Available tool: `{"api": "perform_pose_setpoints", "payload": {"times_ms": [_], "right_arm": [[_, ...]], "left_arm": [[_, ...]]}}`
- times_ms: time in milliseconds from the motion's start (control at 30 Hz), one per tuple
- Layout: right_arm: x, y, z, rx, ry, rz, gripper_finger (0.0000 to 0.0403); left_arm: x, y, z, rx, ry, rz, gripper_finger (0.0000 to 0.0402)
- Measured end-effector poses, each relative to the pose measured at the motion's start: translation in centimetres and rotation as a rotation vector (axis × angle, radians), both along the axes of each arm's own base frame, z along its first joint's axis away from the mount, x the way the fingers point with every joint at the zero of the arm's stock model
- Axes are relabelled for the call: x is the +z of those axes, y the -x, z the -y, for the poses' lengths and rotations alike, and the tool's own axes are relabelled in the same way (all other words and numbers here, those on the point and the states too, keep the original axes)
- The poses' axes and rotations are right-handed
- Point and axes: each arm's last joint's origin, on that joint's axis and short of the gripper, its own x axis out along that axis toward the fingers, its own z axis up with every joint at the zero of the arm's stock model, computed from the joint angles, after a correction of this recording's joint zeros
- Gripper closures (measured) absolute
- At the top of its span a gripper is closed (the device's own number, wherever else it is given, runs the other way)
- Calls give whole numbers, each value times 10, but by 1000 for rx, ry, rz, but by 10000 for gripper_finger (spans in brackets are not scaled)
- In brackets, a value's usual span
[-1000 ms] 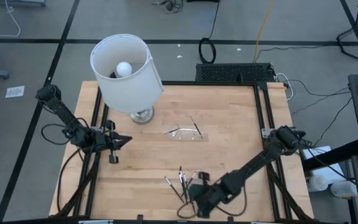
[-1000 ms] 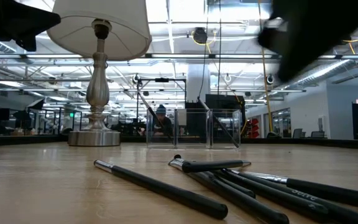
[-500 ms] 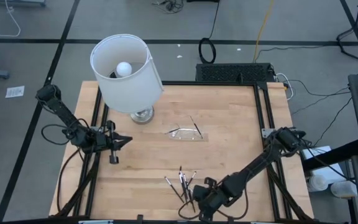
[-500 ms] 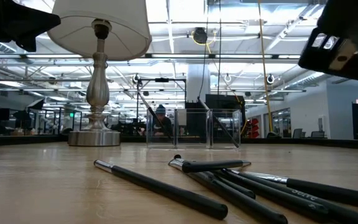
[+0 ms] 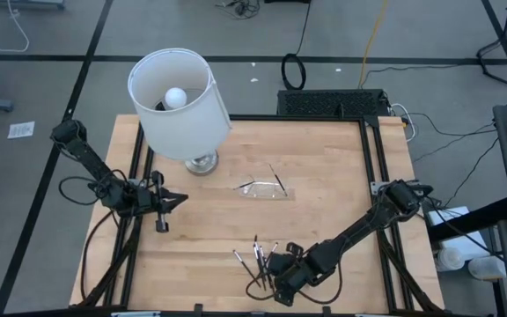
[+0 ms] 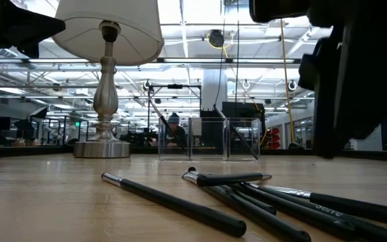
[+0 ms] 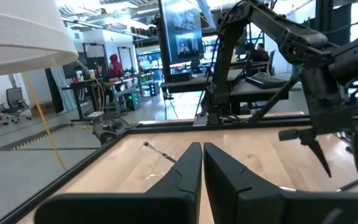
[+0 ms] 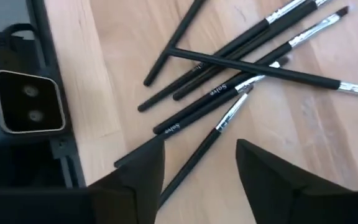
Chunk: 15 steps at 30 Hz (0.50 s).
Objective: Sort items
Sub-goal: Put the liner brush into the transparent organizer
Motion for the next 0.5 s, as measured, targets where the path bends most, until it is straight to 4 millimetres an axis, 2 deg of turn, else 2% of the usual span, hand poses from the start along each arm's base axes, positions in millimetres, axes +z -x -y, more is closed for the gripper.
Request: {"api": "perform_pose_setpoints", "payload": {"times_ms": [200,500], "right_arm": [[-19,-2,-1,19,42,-37,209],[-22,6,6,-21,139,-107,209]], "left_arm": [[0,0,0,-3,27,4,376],[0,0,0,-7,51,8,376]]}}
